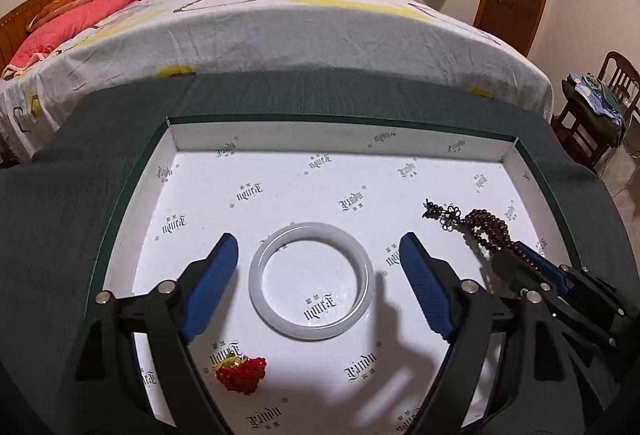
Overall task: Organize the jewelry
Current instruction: 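Carry the bangle and bead strand into the box and open both tools, then lift both open tools away from the box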
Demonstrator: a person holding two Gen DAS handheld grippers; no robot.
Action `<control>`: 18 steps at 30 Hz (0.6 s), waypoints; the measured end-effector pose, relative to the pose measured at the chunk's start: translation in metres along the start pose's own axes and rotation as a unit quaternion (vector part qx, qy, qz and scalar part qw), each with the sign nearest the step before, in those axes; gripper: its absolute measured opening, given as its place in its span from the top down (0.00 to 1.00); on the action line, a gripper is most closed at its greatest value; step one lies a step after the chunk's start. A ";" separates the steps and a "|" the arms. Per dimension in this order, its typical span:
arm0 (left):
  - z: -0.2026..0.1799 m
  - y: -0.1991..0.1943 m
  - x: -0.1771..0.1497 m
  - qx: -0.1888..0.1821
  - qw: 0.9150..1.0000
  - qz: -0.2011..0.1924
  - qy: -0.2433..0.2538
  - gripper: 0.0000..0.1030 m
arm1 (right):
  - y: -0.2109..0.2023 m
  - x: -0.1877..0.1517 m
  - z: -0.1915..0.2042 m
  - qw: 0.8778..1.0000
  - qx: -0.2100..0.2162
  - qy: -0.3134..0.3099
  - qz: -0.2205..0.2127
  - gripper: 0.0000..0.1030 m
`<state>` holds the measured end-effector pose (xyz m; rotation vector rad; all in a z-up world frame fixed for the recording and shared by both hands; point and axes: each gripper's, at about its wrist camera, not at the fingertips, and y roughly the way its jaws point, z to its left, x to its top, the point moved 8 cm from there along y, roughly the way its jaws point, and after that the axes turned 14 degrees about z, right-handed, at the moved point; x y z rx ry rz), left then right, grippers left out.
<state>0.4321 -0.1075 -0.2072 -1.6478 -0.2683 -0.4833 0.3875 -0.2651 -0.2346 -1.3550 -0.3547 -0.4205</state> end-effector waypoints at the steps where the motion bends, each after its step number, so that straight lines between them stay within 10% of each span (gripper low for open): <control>1: 0.000 -0.001 0.000 0.001 1.000 -0.001 0.000 0.15 | -0.001 0.000 0.000 1.000 0.001 0.000 -0.002 0.74; 18: 0.000 -0.043 -0.007 -0.020 0.997 -0.072 -0.008 0.13 | -0.035 -0.006 0.002 0.999 0.003 0.000 -0.050 0.62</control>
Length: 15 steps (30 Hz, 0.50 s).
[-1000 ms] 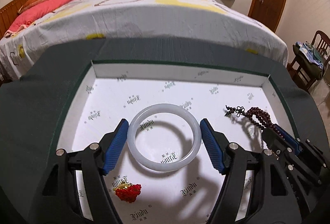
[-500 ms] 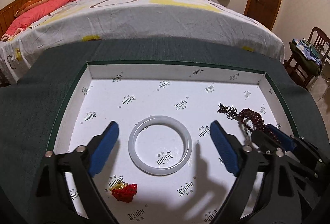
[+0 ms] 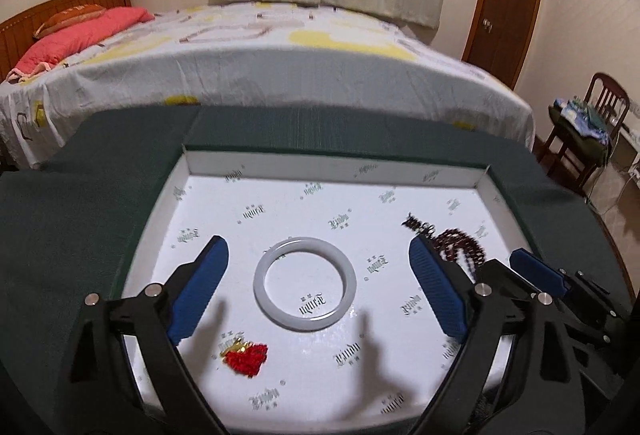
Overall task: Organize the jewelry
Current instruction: 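Lift both open tools away from the box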
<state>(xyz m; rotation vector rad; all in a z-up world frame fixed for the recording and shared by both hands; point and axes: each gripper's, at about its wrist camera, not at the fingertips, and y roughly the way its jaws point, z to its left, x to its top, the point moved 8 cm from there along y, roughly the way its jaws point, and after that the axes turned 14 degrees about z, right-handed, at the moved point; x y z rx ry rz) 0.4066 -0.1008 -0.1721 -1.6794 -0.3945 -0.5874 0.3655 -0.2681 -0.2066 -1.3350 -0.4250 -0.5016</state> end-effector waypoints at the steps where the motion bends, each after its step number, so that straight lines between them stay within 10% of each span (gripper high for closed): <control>1: 0.000 -0.006 -0.001 -0.001 1.000 -0.008 -0.003 0.13 | -0.005 -0.001 0.000 1.000 0.001 0.001 -0.005 0.62; 15: 0.016 -0.088 -0.051 0.025 0.996 -0.085 -0.022 0.13 | -0.066 -0.050 0.009 0.999 0.006 -0.001 -0.051 0.62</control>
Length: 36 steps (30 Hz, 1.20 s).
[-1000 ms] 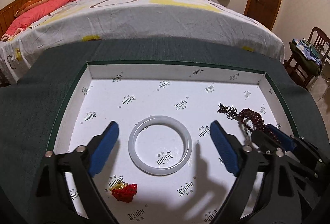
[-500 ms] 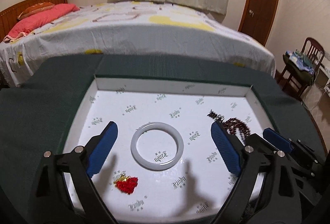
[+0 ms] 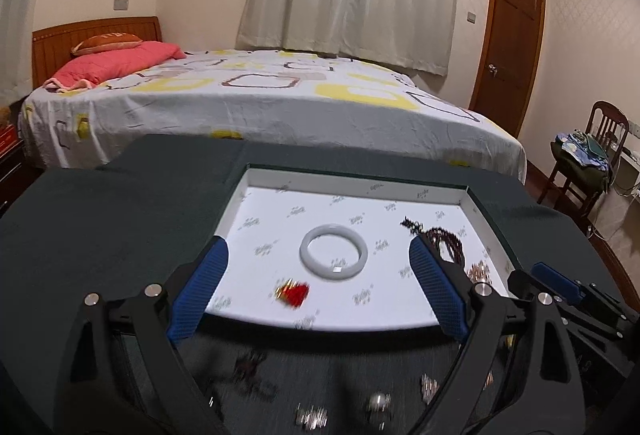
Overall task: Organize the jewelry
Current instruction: 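Lift both open tools away from the box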
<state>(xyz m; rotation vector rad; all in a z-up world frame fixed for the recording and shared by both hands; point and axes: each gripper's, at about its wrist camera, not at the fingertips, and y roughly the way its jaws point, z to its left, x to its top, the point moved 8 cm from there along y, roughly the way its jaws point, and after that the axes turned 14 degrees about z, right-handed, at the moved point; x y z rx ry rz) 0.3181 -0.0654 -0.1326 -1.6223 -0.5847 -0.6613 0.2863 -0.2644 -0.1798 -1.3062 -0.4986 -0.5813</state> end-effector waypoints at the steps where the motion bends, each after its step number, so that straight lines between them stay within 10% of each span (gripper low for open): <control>1: 0.001 -0.004 -0.005 0.000 1.000 0.001 -0.001 0.13 | -0.002 -0.004 0.001 1.000 0.000 0.001 0.000 0.62; 19: 0.043 -0.027 -0.093 0.032 0.998 0.057 -0.024 0.13 | -0.006 -0.063 0.002 0.999 -0.014 0.002 0.047 0.62; 36: 0.047 -0.022 -0.089 0.036 0.997 0.059 -0.024 0.13 | 0.003 -0.057 -0.035 0.996 -0.046 0.023 0.067 0.62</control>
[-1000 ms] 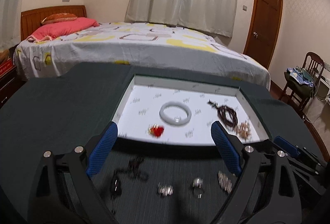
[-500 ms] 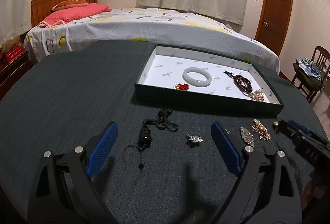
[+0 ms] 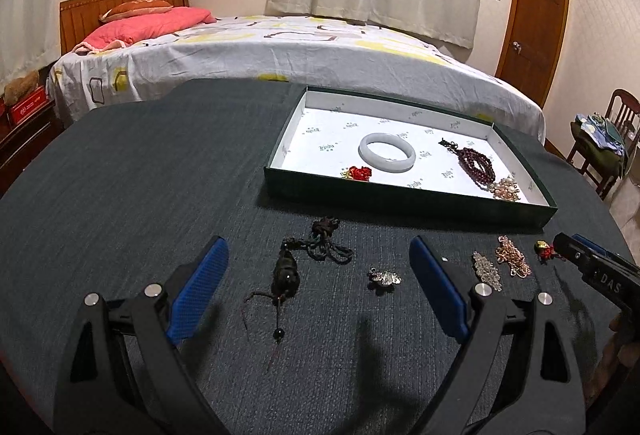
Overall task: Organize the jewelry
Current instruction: 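Lift both open tools away from the box, then grasp the red tassel knot with the right tool while the left tool grasps the black cord pendant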
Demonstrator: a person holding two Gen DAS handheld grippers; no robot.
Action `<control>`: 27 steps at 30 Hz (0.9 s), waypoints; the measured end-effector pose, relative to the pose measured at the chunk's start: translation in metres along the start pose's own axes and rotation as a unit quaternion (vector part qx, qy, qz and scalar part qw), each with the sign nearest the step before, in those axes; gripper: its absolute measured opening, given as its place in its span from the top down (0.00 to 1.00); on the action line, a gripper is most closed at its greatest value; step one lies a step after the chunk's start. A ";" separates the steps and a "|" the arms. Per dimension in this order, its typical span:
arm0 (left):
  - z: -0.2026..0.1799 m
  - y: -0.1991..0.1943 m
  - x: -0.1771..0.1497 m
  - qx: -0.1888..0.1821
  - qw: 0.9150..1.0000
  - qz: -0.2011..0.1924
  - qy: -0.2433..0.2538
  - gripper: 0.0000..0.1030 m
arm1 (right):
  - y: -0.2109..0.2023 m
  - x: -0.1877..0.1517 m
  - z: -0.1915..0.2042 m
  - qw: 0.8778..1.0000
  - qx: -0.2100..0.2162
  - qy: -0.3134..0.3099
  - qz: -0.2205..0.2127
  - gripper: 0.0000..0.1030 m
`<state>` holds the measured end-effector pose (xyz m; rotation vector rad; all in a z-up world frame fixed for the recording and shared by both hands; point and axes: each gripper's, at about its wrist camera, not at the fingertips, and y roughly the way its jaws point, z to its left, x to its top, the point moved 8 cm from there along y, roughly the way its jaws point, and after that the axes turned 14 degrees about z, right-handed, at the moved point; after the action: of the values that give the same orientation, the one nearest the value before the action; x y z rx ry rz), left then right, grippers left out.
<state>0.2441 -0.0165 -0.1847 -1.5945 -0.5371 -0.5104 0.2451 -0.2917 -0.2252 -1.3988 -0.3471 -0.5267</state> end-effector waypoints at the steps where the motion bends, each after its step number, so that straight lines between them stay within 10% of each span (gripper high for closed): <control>1: 0.000 0.000 0.000 0.001 1.000 0.000 0.001 0.13 | 0.002 0.000 -0.001 1.000 -0.001 -0.001 0.005 0.62; 27: 0.017 0.017 0.000 0.010 1.000 0.026 -0.011 0.13 | 0.028 0.006 -0.011 0.997 -0.033 -0.040 0.051 0.57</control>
<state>0.2541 -0.0013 -0.1994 -1.5921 -0.5142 -0.4472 0.2645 -0.3007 -0.2466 -1.4957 -0.3243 -0.4021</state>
